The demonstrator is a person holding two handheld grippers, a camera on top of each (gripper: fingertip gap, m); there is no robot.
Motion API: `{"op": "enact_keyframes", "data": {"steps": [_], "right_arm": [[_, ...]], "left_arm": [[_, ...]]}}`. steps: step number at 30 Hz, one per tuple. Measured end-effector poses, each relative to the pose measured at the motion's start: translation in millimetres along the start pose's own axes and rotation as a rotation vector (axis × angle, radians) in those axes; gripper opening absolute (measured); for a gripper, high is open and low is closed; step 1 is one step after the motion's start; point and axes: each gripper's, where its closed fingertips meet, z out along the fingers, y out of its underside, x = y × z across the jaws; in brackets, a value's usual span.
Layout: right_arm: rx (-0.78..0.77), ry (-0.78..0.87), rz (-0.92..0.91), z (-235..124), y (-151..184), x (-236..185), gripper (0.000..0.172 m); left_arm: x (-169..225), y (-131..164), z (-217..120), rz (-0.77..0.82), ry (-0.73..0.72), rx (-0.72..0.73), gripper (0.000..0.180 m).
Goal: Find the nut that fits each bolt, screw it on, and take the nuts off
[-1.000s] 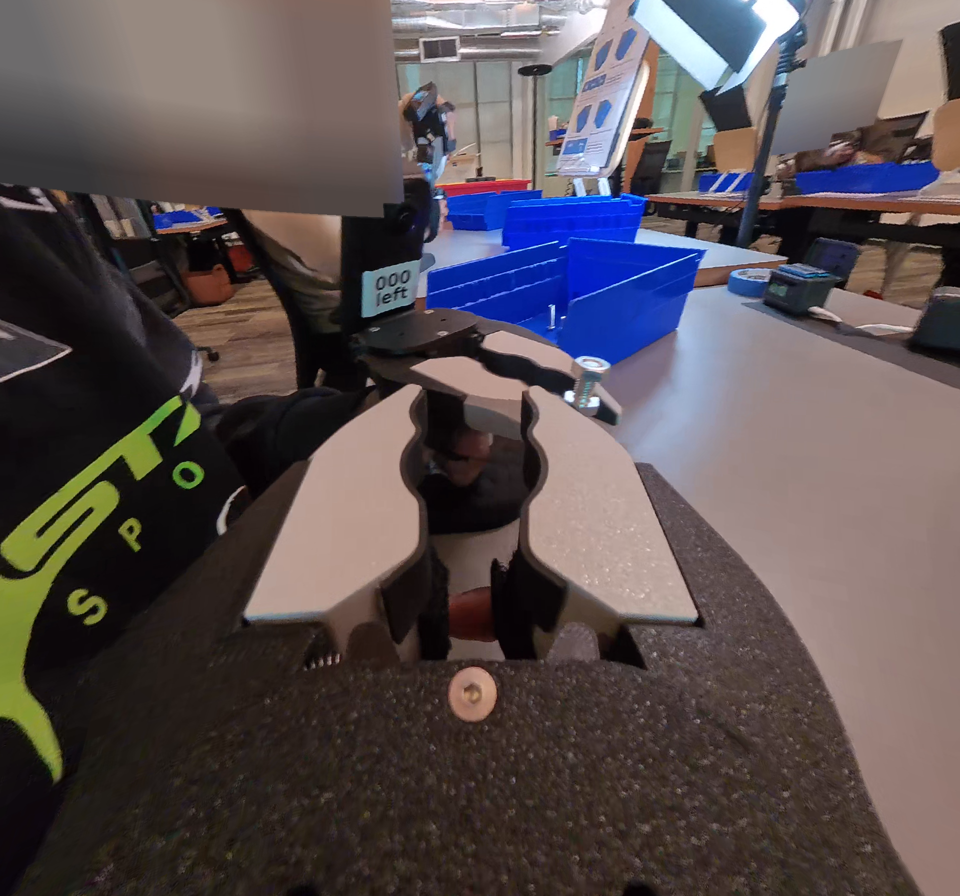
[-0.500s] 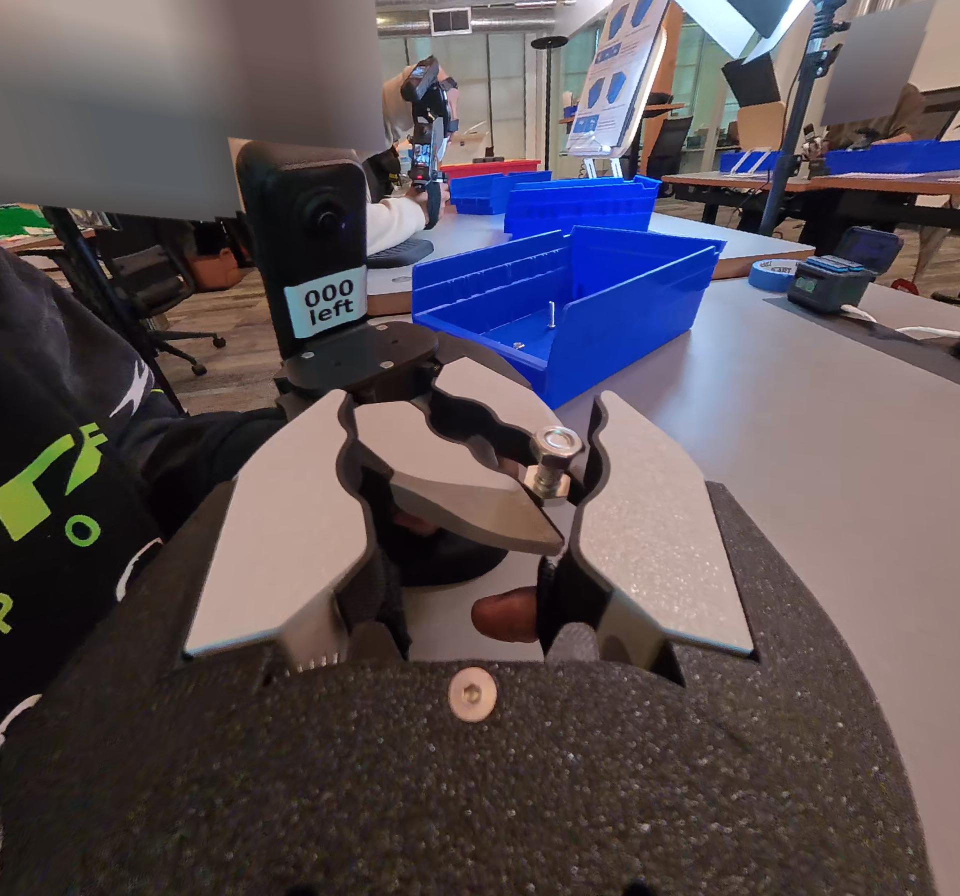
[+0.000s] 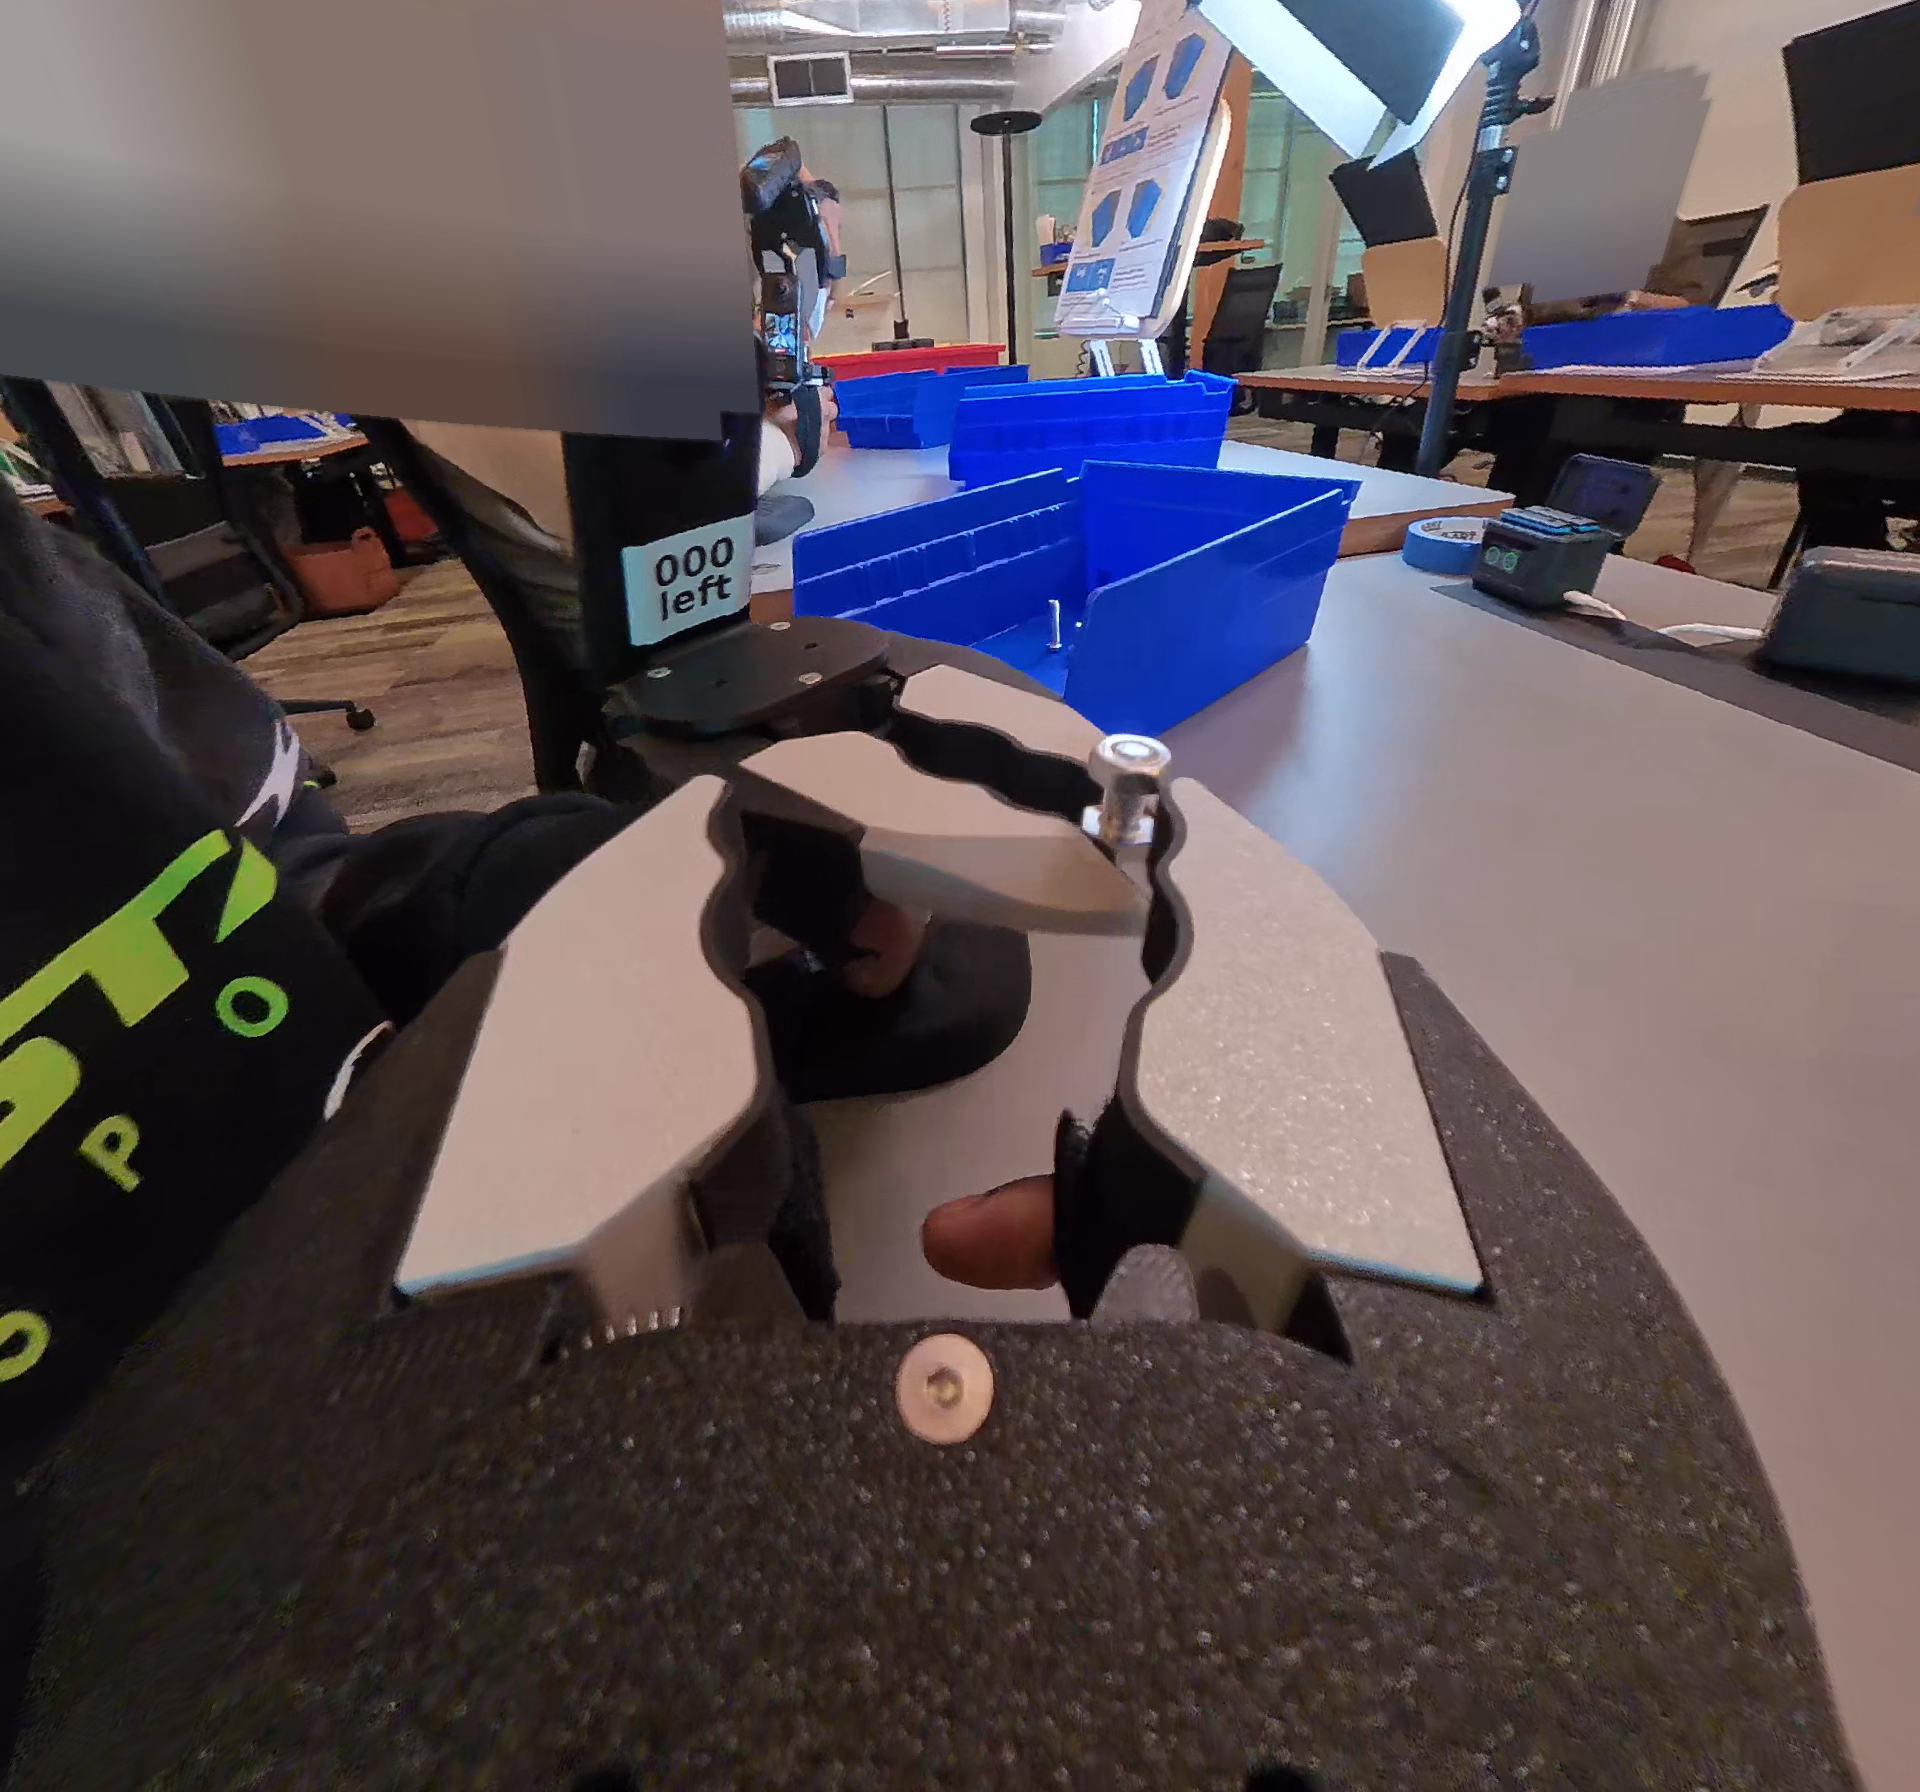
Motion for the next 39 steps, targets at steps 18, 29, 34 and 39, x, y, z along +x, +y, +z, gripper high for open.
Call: {"op": "enact_keyframes", "data": {"steps": [18,29,34,39], "right_arm": [[0.012,-0.056,0.033,30,1,12,0.085],[0.003,-0.054,0.019,30,2,5,0.085],[0.027,-0.017,0.037,15,1,4,0.084],[0.059,-0.035,0.041,-7,-1,-8,0.053]], "left_arm": [[2,1,1,0.006,0.015,-0.009,0.015],[2,3,1,0.016,0.006,-0.019,0.014],[1,2,1,0.006,0.0,-0.01,0.015],[-1,1,0,-0.002,-0.005,-0.007,0.015]]}}
